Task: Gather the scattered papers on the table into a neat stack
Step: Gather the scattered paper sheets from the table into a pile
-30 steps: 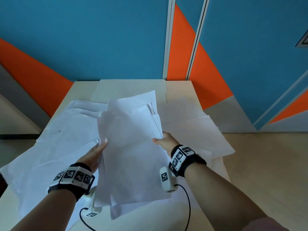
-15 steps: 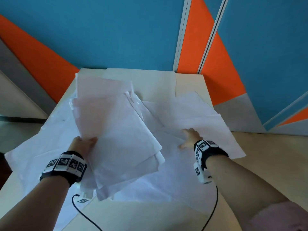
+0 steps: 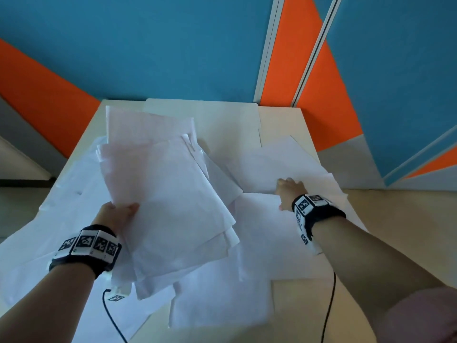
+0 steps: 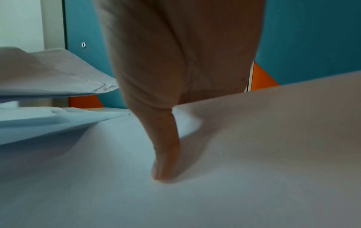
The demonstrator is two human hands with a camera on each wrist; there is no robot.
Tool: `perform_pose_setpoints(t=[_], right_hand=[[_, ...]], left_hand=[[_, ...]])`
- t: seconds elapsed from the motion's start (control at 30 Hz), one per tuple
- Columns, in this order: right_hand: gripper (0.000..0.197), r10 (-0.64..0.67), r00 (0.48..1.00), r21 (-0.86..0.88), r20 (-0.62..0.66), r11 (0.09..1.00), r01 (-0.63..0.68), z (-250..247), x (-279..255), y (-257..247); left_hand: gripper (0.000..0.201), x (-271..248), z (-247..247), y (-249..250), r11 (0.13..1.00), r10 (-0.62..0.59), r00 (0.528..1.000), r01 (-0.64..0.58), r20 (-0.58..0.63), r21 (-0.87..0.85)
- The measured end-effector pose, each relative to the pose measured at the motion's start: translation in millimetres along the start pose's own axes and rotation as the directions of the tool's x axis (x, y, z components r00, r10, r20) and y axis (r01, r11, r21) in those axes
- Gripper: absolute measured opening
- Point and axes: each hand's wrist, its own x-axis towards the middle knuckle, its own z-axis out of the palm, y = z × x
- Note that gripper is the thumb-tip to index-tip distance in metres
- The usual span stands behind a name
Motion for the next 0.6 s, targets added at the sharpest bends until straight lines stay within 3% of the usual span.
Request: perform_pose_setpoints(t=[0.17,0.3,0.47,0.53,0.6], right_hand=[[0.064,0.018,0.990,-0.029,0.141,0.999,-0.014,2.3,21.8,11.4],[0.050,0.014,0.995,0.074,0.096,0.997,-0.021,4.0,17.5,13.5],[0.081,0.014,0.992,0.288,0.128,0.956,-0.050,8.9,6.2,13.4],[0.063,-0.021,0.984,0.326,0.176,0.945,-0.038,6.7,1.1,12.6],[0.015,-0.035,0.977,0.290,0.212,0.957,-0.028,-0.6,-7.9,13.0]], left_hand=[[0.048,15.6,-0.2,-6.5,1.000,-0.009,1.000,0.009,0.016,0.004],[0.048,21.6,-5.0,-13.2,0.999,-0.018,1.000,0.019,0.018,-0.029],[0.048,22.7,-10.7,-18.7,0.999,-0.019,1.000,0.020,0.020,-0.047],[0.049,21.0,-10.4,-18.4,0.999,-0.020,1.000,0.021,0.020,-0.049],[0.049,19.2,-9.4,-17.3,0.999,-0.018,1.000,0.019,0.014,-0.042]])
